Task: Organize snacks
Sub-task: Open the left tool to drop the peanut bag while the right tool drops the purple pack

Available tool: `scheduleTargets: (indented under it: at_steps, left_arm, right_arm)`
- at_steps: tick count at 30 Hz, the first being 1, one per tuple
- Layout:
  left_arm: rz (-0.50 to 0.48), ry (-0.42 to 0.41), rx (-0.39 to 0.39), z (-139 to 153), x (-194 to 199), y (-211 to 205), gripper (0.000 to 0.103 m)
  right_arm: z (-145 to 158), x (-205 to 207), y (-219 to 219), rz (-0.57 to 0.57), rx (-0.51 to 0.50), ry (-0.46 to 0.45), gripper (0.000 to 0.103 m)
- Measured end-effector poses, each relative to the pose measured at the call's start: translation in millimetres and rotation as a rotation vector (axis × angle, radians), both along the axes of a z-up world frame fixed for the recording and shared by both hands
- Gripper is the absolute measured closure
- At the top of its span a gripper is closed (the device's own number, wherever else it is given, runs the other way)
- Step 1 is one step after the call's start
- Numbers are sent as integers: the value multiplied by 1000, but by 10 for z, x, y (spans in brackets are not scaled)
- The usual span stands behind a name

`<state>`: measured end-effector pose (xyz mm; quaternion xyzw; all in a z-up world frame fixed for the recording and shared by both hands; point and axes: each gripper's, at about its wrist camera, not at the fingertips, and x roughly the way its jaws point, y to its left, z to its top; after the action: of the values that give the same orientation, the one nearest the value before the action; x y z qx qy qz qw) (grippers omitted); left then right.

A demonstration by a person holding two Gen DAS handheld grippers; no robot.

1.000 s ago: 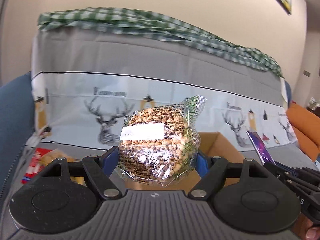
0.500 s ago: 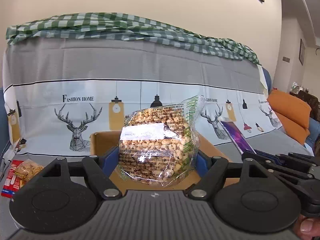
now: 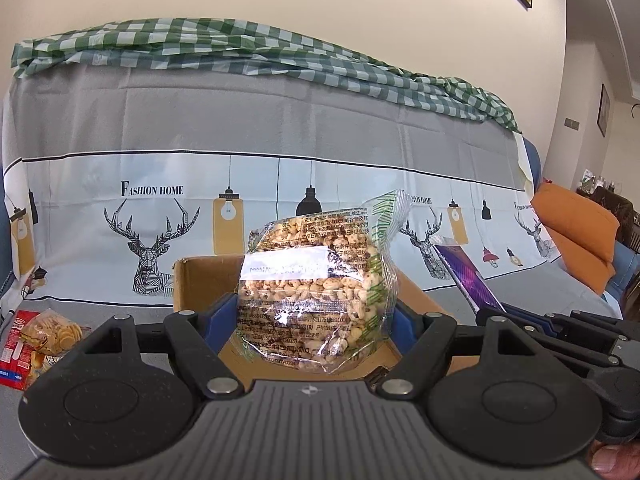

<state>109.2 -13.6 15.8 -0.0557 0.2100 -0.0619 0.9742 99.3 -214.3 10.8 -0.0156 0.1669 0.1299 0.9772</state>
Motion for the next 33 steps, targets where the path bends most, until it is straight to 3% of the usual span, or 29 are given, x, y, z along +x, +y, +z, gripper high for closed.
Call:
scheduleTargets:
  at_steps: [17,22,23,24,26,33]
  left_arm:
    - [-6,-3,-7,5,-13,-21,22]
    - [-36,28,3,-24,15,-82,18]
    - [-34,25,17,-25,12,-100,16]
    - [-34,22,20,-24,7,-103,16]
    - [-30,20,12,-18,5,-89,14]
    - [26,-4,48,-4,-14,12,19]
  right_arm:
    - [-5,6,19,1,-5,3,90]
    - [-29,35,31,18,-12,31,87]
    - [-50,56,42,23,-16,54,78]
    - [-67,78,57,24,-28,73,59]
    - [-84,80,86,9,-48,78,42]
    - [-94,57,166,2,-62,76,37]
